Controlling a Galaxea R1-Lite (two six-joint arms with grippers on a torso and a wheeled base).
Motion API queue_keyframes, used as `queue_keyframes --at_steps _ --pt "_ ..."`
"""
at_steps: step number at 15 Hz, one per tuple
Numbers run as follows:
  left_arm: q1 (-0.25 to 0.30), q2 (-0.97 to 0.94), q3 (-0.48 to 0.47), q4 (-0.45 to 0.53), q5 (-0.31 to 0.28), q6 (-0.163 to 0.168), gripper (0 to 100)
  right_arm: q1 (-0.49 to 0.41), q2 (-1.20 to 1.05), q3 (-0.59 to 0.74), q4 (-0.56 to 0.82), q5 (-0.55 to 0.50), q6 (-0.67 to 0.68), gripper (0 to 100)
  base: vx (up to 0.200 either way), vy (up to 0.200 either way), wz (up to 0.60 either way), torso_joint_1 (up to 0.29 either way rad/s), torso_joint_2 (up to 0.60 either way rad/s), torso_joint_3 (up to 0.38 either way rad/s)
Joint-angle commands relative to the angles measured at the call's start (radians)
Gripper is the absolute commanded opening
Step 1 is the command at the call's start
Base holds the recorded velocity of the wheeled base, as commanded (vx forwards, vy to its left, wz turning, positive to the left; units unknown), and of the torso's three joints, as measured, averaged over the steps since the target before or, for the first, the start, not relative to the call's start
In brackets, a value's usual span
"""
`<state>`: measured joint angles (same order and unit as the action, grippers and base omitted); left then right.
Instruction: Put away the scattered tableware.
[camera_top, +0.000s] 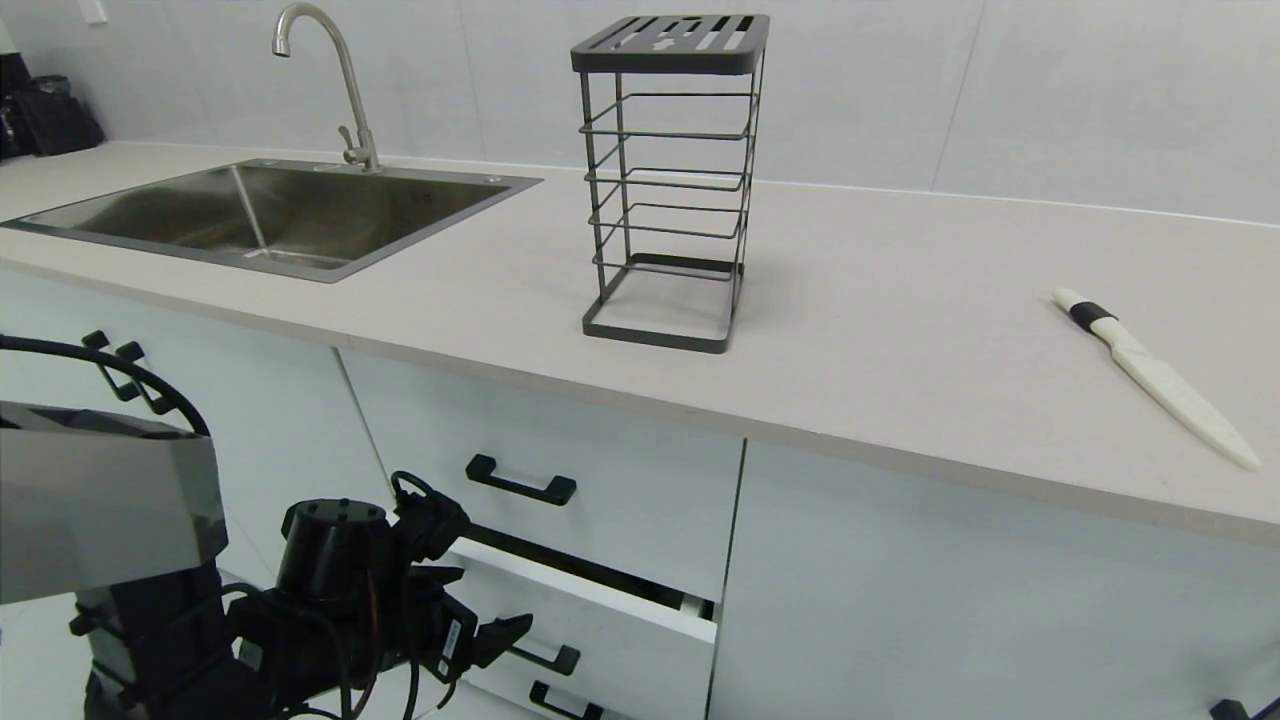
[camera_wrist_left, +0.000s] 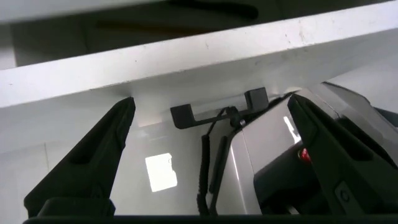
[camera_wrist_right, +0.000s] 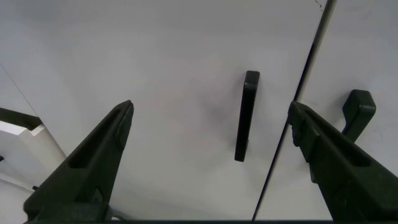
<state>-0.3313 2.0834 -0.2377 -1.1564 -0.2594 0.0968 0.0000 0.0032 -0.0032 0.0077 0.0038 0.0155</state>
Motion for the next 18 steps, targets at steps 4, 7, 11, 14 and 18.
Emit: queue_keyframes --at_steps 4,7,11,14,18 --pt "0.011 0.029 -0.051 0.000 0.000 0.001 100 0.000 0.001 0.000 0.000 0.001 0.000 100 0.000 0.000 0.00 0.000 0.00 0.000" --pt "0.015 0.041 -0.083 -0.002 0.000 0.003 100 0.000 0.001 0.000 0.000 0.001 0.000 100 0.000 0.000 0.00 0.000 0.00 0.000" --pt "0.017 0.055 -0.098 -0.006 0.000 0.006 100 0.000 0.001 0.000 0.000 0.001 0.000 100 0.000 0.000 0.00 0.000 0.00 0.000" --pt "-0.009 -0.013 0.021 -0.025 -0.001 0.003 100 0.000 0.001 0.000 0.000 0.001 0.000 100 0.000 0.000 0.00 0.000 0.00 0.000" --pt "-0.022 -0.240 0.087 -0.020 -0.001 0.004 100 0.000 0.001 0.000 0.000 0.001 0.000 100 0.000 0.000 0.00 0.000 0.00 0.000"
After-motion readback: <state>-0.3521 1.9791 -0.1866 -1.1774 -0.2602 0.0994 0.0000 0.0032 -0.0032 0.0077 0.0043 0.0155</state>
